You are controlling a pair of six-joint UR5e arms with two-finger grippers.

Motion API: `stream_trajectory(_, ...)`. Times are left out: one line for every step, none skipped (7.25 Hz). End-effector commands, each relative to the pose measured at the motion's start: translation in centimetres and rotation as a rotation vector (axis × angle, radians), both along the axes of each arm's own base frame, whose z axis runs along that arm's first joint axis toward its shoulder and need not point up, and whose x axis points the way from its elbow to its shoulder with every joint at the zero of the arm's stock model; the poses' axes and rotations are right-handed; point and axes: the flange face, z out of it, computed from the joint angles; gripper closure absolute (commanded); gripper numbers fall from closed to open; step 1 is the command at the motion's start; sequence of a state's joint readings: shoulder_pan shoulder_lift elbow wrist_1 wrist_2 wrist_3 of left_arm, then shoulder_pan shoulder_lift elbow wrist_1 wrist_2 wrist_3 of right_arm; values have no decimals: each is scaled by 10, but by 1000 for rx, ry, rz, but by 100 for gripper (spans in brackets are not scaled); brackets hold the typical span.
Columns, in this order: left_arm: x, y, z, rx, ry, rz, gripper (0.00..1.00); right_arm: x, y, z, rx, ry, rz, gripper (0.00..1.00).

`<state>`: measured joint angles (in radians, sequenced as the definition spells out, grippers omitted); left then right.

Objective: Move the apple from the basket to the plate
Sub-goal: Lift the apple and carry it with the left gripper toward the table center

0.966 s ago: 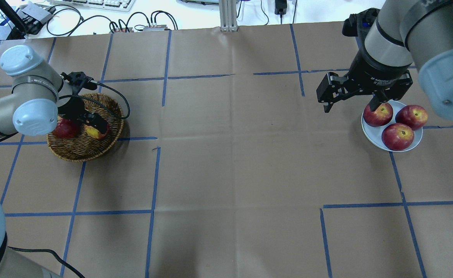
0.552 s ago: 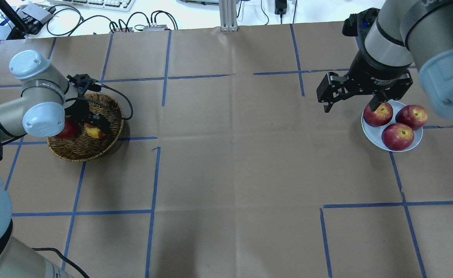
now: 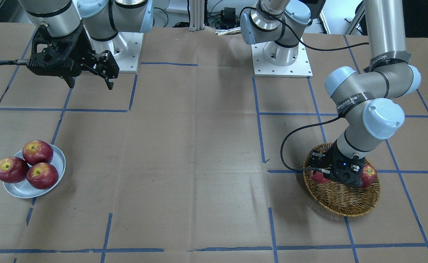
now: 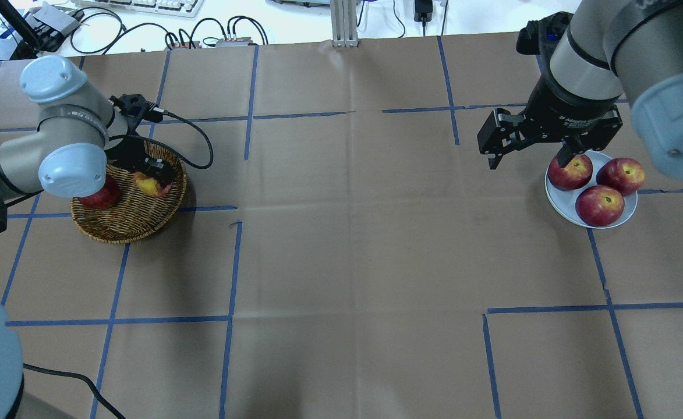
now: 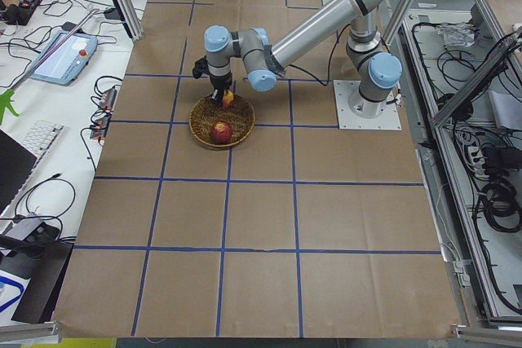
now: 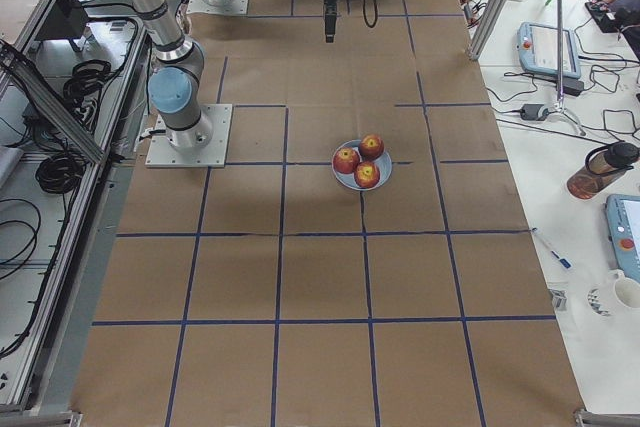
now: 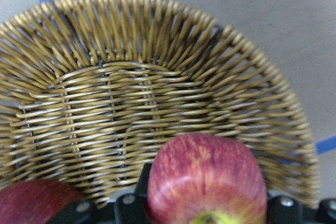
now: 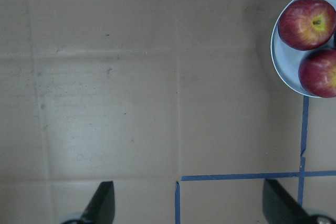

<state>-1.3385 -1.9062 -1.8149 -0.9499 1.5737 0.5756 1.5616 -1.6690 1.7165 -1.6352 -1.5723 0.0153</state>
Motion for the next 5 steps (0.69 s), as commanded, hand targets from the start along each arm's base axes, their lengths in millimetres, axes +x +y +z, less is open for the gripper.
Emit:
stream_trajectory(-115, -5, 72, 14, 8, 117, 65, 0, 0, 0, 0, 0, 0, 0)
stream_trajectory(-175, 2, 79, 15, 11, 144, 65, 0, 0, 0, 0, 0, 0, 0)
stream_trajectory(-227, 16, 69, 26, 15, 206, 65, 0, 0, 0, 0, 0, 0, 0)
stream_trajectory(-276, 22, 49, 42, 12, 231, 65, 0, 0, 0, 0, 0, 0, 0)
stream_trajectory(-311, 24, 26, 29, 16, 230, 65, -1, 0, 0, 0, 0, -2, 0)
